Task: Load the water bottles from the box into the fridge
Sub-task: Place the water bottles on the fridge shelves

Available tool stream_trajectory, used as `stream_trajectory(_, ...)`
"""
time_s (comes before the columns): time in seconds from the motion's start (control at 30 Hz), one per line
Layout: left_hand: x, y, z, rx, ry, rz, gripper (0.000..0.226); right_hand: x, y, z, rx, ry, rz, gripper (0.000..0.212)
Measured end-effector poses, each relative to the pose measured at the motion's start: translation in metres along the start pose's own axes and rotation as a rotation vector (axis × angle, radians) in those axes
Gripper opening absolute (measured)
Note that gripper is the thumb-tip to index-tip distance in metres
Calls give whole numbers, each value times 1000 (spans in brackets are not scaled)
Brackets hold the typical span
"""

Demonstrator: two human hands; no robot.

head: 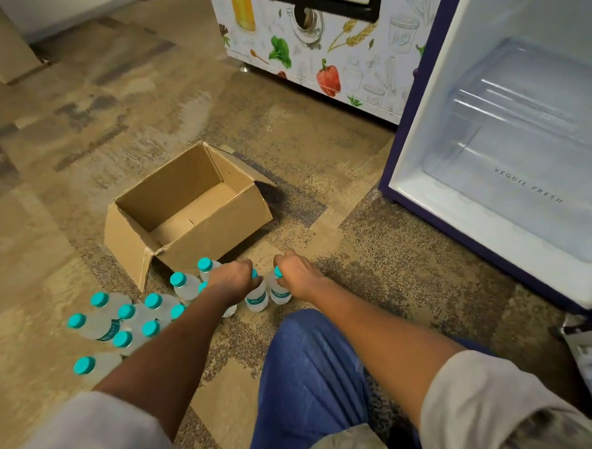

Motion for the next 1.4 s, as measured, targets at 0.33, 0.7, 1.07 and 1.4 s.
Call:
stream_trajectory(0.33,40,-1,-43,47,75,114,27,41,36,-51,84,-28,44,34)
stream_trajectory(0.7,133,6,-194,291,160,300,21,71,105,-191,385,-70,127,31)
stream_trajectory(1.07,219,26,-406,598,265,495,28,86,192,-404,666,-53,210,31)
stream_trajectory(1.4,277,60,-604,883,182,579,32,81,288,-586,913,74,321,30)
Point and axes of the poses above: each hand's wrist, its own y-axis away from the middle knuckle, its own z-axis out of the palm, x = y × z, the point moved 7 cm from there along -y, towards the middle knuckle, and after that the axes turned 9 degrees about -y, right-handed, at the moved point
